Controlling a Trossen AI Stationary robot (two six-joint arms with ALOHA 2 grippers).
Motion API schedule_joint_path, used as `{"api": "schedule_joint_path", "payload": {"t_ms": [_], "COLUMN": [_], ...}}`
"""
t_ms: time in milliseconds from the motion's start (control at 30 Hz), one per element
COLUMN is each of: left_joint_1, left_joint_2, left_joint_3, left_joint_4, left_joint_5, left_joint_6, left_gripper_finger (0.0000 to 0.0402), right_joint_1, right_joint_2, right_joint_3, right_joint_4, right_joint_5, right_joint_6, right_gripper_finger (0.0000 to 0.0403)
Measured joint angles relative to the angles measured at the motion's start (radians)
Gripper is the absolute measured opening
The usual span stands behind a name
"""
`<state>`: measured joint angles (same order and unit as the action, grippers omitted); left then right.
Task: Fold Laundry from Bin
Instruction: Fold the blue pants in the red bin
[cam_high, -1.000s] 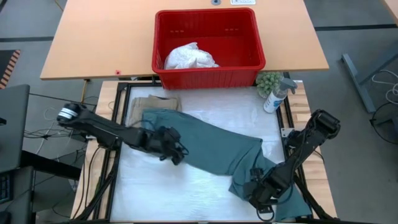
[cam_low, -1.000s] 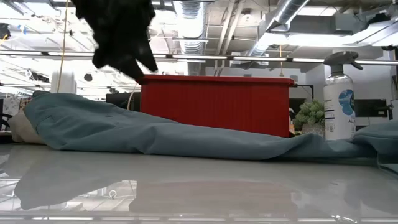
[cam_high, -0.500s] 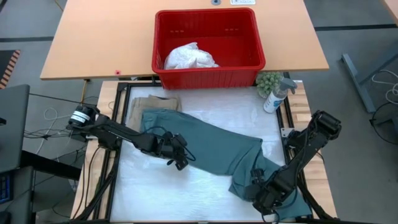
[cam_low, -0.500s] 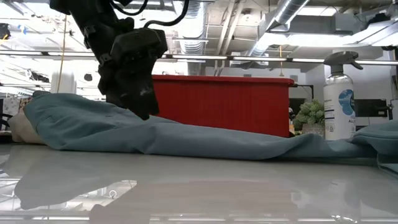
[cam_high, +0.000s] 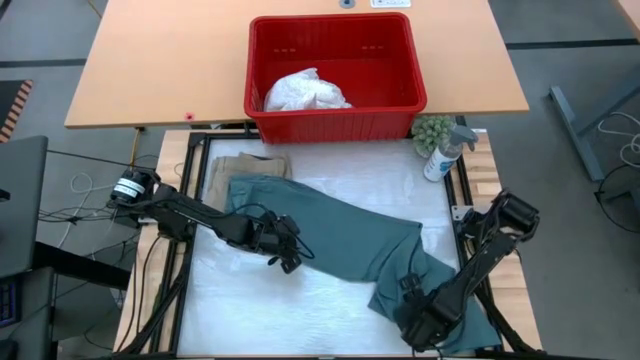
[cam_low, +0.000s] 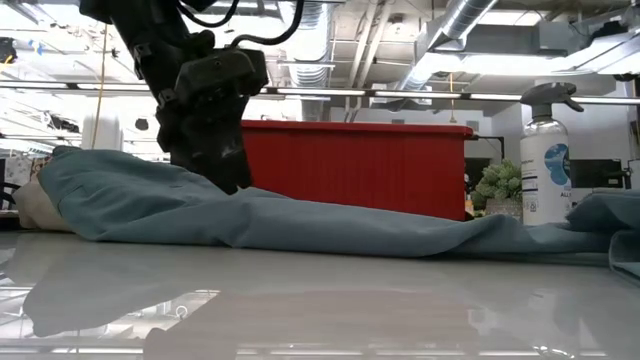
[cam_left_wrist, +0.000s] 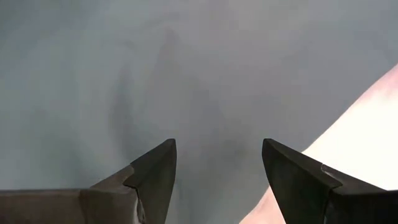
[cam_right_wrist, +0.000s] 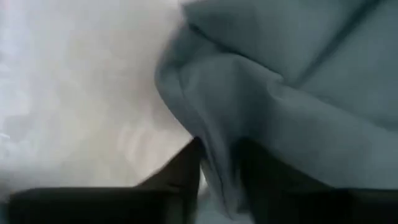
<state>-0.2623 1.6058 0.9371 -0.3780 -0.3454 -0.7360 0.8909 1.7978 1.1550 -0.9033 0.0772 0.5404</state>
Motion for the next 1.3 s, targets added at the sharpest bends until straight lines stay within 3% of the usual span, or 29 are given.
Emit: {"api": "schedule_joint_path", "payload": {"t_ms": [133, 167, 400, 633, 800, 967, 1167, 1300], "left_joint_1": [0.000, 0.000, 0.000, 0.000, 0.000, 0.000, 0.000, 0.000], "left_joint_2": [0.000, 0.000, 0.000, 0.000, 0.000, 0.000, 0.000, 0.000], "left_joint_3": [0.000, 0.000, 0.000, -0.032, -0.047, -0.047, -0.047, -0.047], "left_joint_4": [-0.008, -0.008, -0.029, -0.024, -0.035, -0.040, -0.076, -0.092], "left_joint_5": [-0.001, -0.005, -0.044, -0.028, -0.019, -0.002, 0.000, 0.000], "left_joint_6": [-0.008, -0.008, -0.008, -0.017, -0.016, 0.017, 0.036, 0.036], "left_gripper_finger": [0.0226, 0.0226, 0.0226, 0.0226, 0.0226, 0.0226, 0.0226, 0.0226], "right_joint_1": [-0.002, -0.002, 0.000, 0.013, 0.036, 0.070, 0.098, 0.134], "right_joint_2": [0.025, 0.023, -0.024, -0.107, -0.174, -0.230, -0.267, -0.284], "right_joint_3": [0.075, 0.093, 0.251, 0.346, 0.355, 0.355, 0.355, 0.355], "right_joint_4": [-0.139, -0.160, -0.392, -0.561, -0.670, -0.668, -0.667, -0.663], "right_joint_5": [0.000, 0.001, -0.003, -0.024, -0.098, -0.113, -0.352, -0.371], "right_joint_6": [0.009, 0.014, 0.258, 0.800, 1.152, 1.243, 1.277, 1.276], "right_gripper_finger": [0.0028, 0.0021, 0.0019, 0.0019, 0.0023, 0.0023, 0.0026, 0.0039]}}
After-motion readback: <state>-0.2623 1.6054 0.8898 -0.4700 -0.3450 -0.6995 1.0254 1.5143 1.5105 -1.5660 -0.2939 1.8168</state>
